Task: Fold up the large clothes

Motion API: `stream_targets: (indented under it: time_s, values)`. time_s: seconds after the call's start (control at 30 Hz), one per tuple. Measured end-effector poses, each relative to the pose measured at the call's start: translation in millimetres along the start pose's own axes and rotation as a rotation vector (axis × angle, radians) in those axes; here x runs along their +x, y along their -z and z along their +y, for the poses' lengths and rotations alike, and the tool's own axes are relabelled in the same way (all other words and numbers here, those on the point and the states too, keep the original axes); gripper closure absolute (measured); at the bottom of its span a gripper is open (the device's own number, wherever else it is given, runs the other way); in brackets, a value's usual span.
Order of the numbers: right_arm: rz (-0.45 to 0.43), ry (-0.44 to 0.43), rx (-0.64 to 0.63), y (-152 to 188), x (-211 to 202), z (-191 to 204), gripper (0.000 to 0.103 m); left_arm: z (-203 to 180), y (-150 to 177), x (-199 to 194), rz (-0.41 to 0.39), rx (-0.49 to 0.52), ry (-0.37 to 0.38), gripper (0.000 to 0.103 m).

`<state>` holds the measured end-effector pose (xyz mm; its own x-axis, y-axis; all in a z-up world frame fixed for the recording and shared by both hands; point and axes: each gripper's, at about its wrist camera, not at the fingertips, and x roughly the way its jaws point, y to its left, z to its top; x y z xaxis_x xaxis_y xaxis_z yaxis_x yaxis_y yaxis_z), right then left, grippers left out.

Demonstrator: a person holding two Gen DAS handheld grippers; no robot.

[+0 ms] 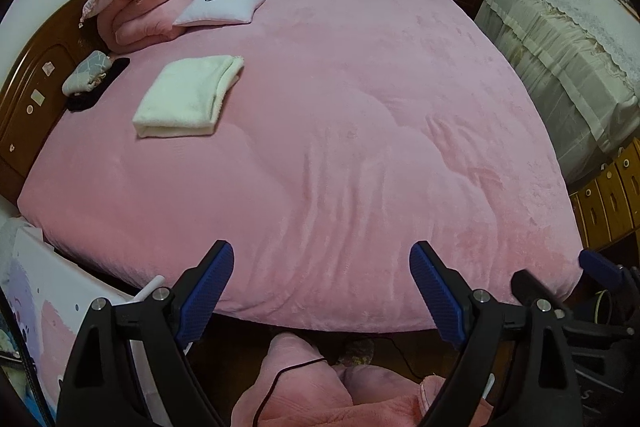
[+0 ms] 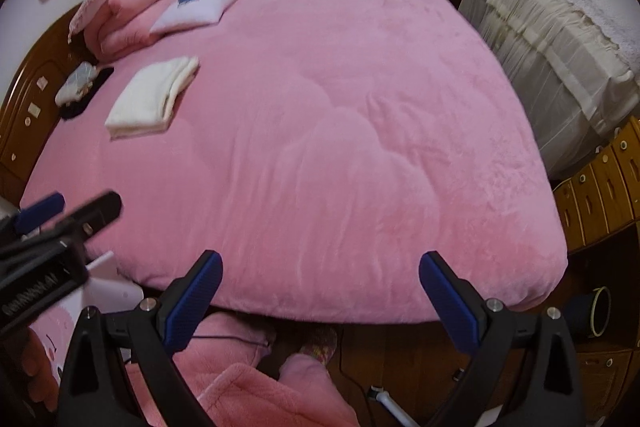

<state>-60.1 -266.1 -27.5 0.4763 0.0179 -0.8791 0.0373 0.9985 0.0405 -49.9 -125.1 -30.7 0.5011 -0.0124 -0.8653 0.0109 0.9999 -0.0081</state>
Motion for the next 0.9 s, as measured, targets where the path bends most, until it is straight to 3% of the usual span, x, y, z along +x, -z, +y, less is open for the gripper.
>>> stream_targets:
  time_s: [0.2,0.9]
  values:
    - [-0.062,0.022,-0.016,-9.2,-9.3,-1.0,0.004,-5.8,-6.3,3.8,-0.007,0.017,0.002,0.003]
    - [-0.097,0.013,-0.057,-25.5,-7.7,21.1,0.0,12.4,-22.7,21.7,0.024,0.007,-0.005,0.001]
